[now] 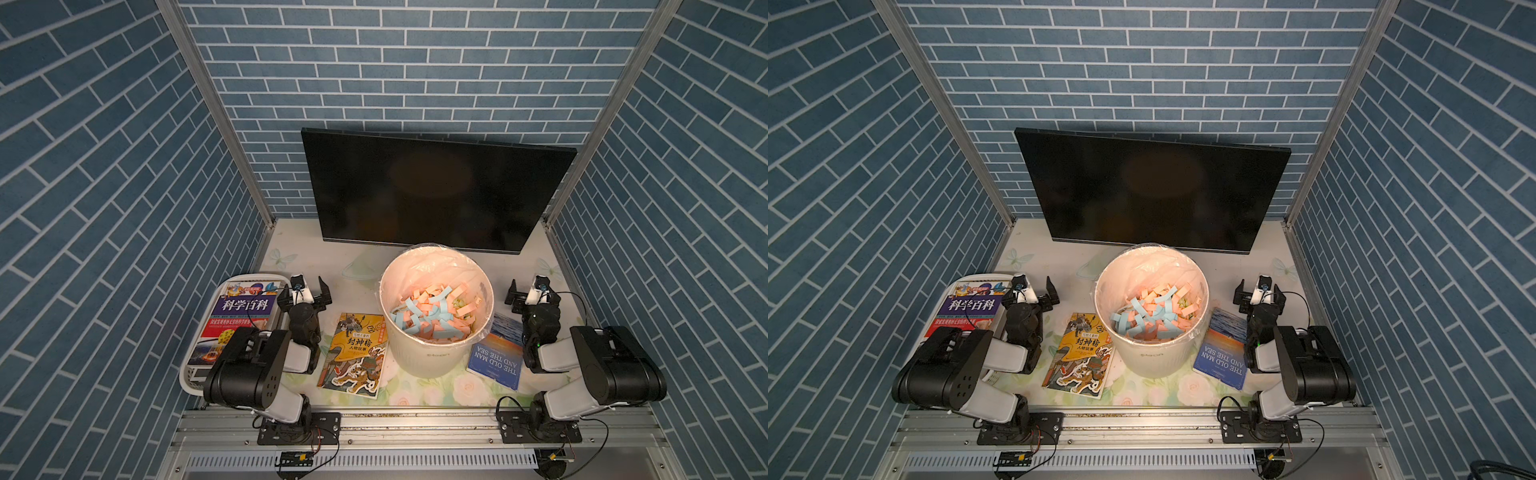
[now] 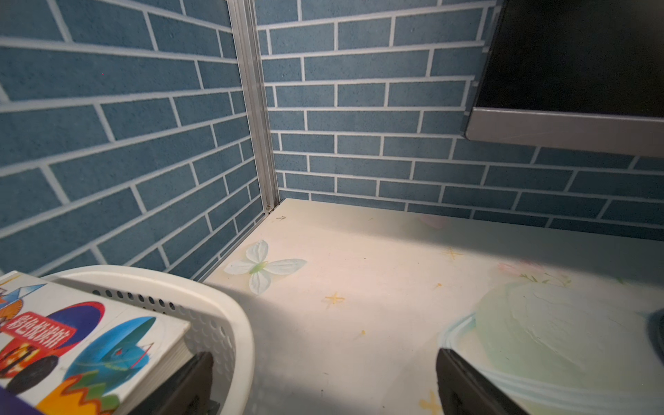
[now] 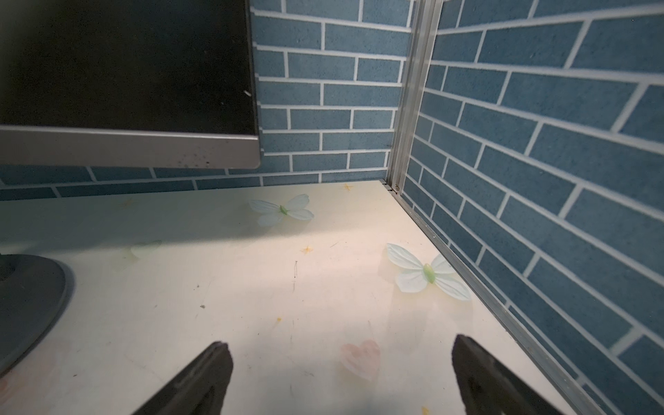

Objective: Remove the sticky note from the monitor
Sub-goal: Reset both arms

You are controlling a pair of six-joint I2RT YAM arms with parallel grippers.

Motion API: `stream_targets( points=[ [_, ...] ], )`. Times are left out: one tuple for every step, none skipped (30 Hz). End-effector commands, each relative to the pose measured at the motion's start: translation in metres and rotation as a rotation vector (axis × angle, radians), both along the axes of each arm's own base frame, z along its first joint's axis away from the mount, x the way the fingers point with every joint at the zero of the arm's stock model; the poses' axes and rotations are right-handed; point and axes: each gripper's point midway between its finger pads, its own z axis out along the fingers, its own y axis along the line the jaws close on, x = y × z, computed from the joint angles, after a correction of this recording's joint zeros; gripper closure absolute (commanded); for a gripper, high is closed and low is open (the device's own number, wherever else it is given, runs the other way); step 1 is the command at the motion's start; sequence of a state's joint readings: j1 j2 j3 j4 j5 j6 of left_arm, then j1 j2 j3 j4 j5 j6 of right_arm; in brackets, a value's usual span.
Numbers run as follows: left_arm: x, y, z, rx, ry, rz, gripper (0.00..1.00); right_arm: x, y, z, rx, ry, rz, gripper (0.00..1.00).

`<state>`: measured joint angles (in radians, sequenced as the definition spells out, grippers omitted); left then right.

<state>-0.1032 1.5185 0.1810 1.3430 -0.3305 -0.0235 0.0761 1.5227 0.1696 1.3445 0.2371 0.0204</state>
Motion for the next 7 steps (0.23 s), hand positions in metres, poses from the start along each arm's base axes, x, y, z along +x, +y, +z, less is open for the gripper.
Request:
stream_targets(
  points=[
    [0.003,-0.0004,0.0001,-0.012,0.003,-0.017,0.0,0.0043,0.0012,0.0044,-0.017,-0.01,0.01,0.0],
    [0.0053,-0.001,-0.0012,-0.017,0.011,-0.033,0.0,0.0048,0.0017,0.0044,-0.018,-0.009,0.011,0.0],
    [0.0054,0.0001,-0.0013,-0.02,0.011,-0.033,0.0,0.0048,0.002,0.004,-0.018,-0.007,0.013,0.0],
    [0.0053,0.0001,-0.0009,-0.02,0.01,-0.034,0.0,0.0047,0.0017,0.0039,-0.018,-0.007,0.011,0.0],
    [0.005,0.0004,-0.0014,-0.02,0.01,-0.033,0.0,0.0047,0.0018,0.0038,-0.018,-0.007,0.011,0.0],
    [0.0049,0.0005,-0.0016,-0.02,0.011,-0.033,0.0,0.005,0.0017,0.0046,-0.018,-0.009,0.011,0.0],
    [0.0048,0.0004,-0.0011,-0.021,0.009,-0.033,0.0,0.0047,0.0016,0.0044,-0.018,-0.009,0.01,0.0]
  ],
)
